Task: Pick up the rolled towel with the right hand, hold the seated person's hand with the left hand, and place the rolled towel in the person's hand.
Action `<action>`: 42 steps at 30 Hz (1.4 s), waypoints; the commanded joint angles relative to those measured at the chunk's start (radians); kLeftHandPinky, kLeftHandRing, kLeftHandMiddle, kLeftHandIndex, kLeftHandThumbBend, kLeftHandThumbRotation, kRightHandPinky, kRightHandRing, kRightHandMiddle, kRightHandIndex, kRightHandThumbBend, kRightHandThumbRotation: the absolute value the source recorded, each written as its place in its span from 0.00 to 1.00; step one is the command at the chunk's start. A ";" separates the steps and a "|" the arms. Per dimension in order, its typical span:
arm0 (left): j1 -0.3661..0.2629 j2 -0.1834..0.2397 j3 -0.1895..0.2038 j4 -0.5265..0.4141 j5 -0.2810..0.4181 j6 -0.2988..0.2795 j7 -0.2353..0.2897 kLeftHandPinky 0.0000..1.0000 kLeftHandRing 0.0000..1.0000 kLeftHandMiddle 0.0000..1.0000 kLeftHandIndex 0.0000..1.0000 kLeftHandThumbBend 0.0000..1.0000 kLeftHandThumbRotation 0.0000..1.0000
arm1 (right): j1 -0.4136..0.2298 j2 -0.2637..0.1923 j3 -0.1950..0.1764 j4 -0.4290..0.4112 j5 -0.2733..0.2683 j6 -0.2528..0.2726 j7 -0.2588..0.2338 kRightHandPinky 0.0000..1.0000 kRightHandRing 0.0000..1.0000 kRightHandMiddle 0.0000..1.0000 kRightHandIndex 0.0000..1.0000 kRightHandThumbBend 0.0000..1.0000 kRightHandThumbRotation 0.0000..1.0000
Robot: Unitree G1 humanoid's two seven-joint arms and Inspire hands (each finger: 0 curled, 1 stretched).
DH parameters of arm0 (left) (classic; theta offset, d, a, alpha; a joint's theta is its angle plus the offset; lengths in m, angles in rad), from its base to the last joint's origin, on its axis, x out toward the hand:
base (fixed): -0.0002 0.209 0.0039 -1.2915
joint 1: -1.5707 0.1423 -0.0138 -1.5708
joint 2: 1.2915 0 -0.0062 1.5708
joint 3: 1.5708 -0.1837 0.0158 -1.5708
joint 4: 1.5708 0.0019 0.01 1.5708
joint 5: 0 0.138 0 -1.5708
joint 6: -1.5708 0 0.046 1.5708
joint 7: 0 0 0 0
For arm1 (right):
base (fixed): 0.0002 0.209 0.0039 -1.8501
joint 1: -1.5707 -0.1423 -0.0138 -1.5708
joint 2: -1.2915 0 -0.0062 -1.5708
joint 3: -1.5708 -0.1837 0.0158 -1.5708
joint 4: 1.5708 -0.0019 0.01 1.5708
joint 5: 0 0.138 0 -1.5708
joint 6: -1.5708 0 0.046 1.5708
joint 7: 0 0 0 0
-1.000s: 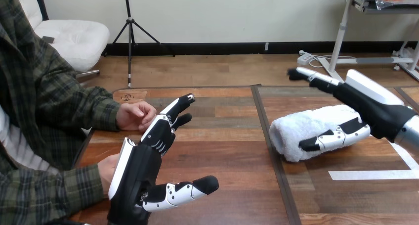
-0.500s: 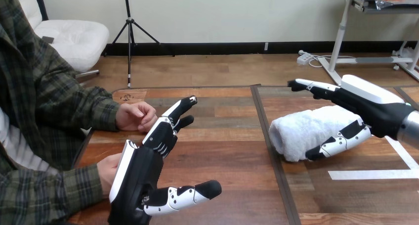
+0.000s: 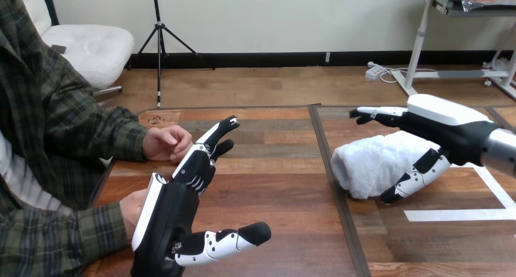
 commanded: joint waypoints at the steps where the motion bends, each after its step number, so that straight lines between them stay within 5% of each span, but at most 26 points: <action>1: -0.008 0.005 -0.013 -0.077 -0.011 -0.001 0.004 0.90 0.96 0.92 0.87 1.00 0.36 | -0.131 0.000 0.042 0.045 -0.052 0.031 -0.064 0.88 0.95 0.91 0.94 1.00 0.25; 21: 0.052 0.007 -0.020 -0.138 -0.007 0.007 0.009 0.91 0.95 0.92 0.87 1.00 0.37 | -0.238 0.055 0.212 0.194 -0.246 0.172 -0.296 0.89 0.94 0.90 0.93 1.00 0.36; 42: 0.139 0.025 -0.019 -0.232 0.005 0.008 0.019 0.92 0.94 0.92 0.87 1.00 0.36 | -0.273 0.123 0.284 0.251 -0.291 0.318 -0.327 0.91 0.95 0.91 0.94 1.00 0.41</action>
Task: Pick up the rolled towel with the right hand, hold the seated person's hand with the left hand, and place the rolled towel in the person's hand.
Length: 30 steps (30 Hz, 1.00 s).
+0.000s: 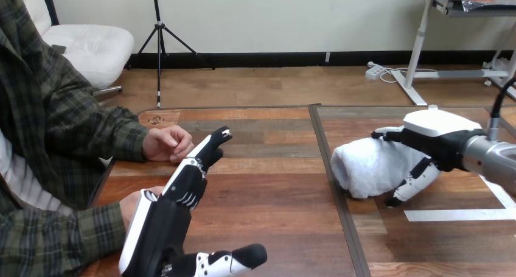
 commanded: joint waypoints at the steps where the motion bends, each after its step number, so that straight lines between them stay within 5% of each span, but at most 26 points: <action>1: -0.006 0.007 0.003 -0.069 0.012 -0.018 0.014 0.91 0.93 0.92 0.87 1.00 0.36 | -0.103 0.030 0.008 0.003 0.003 0.032 -0.025 0.91 0.95 0.92 0.94 1.00 0.41; 13: 0.051 0.024 0.016 -0.133 0.042 -0.023 0.043 0.79 0.88 0.91 0.87 1.00 0.40 | -0.084 0.060 0.008 0.019 0.014 0.077 -0.032 0.93 0.95 0.91 0.94 1.00 0.44; 30: 0.097 0.047 -0.009 -0.200 0.032 -0.001 0.054 0.79 0.89 0.91 0.86 1.00 0.37 | -0.057 0.121 0.040 0.034 -0.002 0.138 -0.092 0.94 0.95 0.93 0.95 1.00 0.44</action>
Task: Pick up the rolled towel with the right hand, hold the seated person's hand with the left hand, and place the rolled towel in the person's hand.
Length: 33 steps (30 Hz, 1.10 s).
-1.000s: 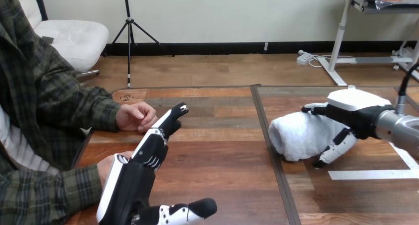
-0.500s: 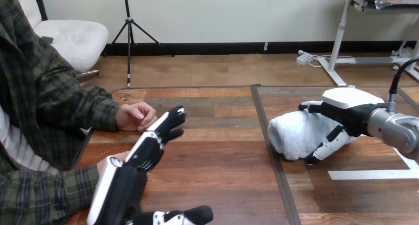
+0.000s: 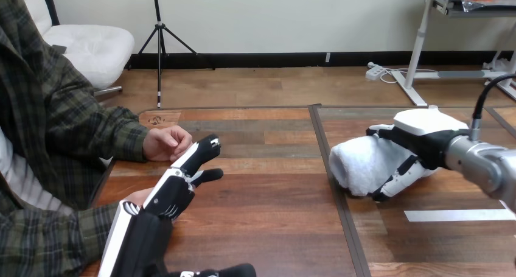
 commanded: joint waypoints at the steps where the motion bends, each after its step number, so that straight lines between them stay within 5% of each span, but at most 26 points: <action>1: -0.019 -0.007 -0.019 -0.054 -0.001 0.003 0.007 0.79 0.89 0.91 0.85 1.00 0.37 | -0.039 0.043 0.008 0.006 0.000 0.015 -0.040 0.94 0.95 0.93 0.95 1.00 0.44; 22: 0.027 -0.010 -0.051 -0.121 0.034 0.003 0.027 0.69 0.87 0.89 0.83 1.00 0.37 | 0.006 0.094 0.028 0.021 -0.009 0.048 -0.069 0.95 0.97 0.94 0.97 1.00 0.58; 33: 0.054 0.009 -0.065 -0.150 0.018 -0.001 0.034 0.66 0.85 0.89 0.83 1.00 0.38 | 0.033 0.110 0.016 0.021 0.009 0.031 -0.077 0.89 0.91 0.91 0.94 1.00 0.55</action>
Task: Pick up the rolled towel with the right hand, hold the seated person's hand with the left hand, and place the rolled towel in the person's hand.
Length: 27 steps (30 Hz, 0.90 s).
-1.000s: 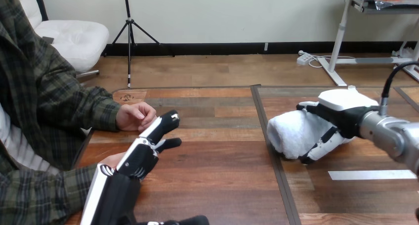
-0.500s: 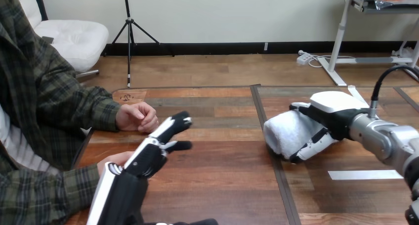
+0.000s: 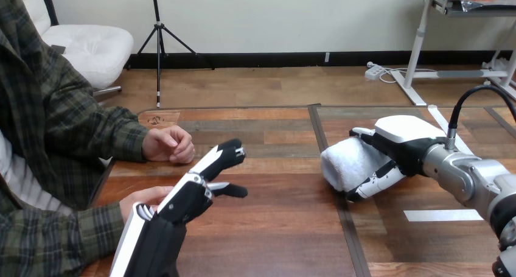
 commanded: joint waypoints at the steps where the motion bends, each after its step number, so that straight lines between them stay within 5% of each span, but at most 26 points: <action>1: 0.000 -0.002 -0.012 -0.051 -0.026 -0.008 0.011 0.66 0.85 0.89 0.83 1.00 0.38 | 0.018 0.029 -0.006 0.004 0.016 -0.021 -0.012 0.88 0.90 0.90 0.93 1.00 0.54; 7: 0.014 0.007 -0.018 -0.066 -0.037 -0.004 0.009 0.64 0.84 0.88 0.82 1.00 0.36 | 0.044 0.042 -0.023 0.002 0.036 -0.057 -0.050 0.72 0.79 0.81 0.83 1.00 0.43; 13: 0.023 0.011 -0.024 -0.079 -0.047 -0.004 0.008 0.64 0.84 0.87 0.82 1.00 0.36 | 0.069 0.056 -0.058 0.004 0.084 -0.073 -0.017 0.53 0.60 0.67 0.68 0.98 0.28; 27: 0.032 0.017 -0.023 -0.118 -0.041 0.000 0.004 0.61 0.82 0.86 0.81 1.00 0.35 | 0.109 0.063 -0.035 0.002 0.071 -0.105 -0.045 0.30 0.34 0.40 0.39 0.83 0.05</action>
